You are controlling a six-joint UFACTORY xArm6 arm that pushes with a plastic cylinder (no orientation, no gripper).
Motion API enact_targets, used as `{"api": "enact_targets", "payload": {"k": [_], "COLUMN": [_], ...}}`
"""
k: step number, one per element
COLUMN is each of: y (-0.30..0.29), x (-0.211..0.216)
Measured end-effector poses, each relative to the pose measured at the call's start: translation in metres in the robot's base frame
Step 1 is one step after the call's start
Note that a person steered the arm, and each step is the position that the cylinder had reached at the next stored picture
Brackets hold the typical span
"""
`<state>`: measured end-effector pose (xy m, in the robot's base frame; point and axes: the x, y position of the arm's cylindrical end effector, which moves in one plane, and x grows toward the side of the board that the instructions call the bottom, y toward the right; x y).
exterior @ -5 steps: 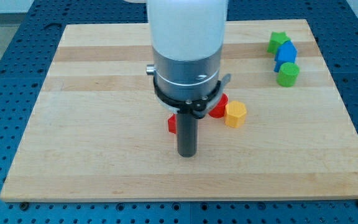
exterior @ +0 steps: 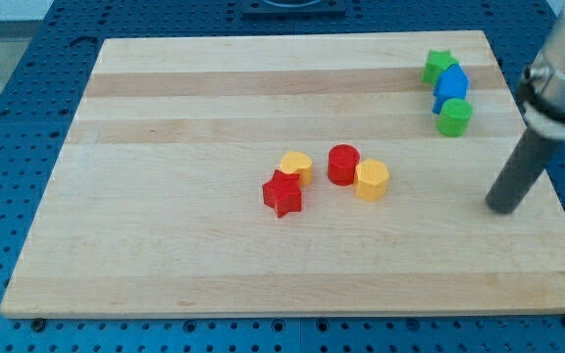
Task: Separate the green circle and blue cube from each other
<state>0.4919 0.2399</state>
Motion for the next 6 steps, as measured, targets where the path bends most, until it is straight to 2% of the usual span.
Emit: {"api": "enact_targets", "payload": {"k": [2, 3, 5, 6], "y": [0.058, 0.035, -0.079, -0.100], "x": [-0.105, -0.131, -0.129, -0.126]}}
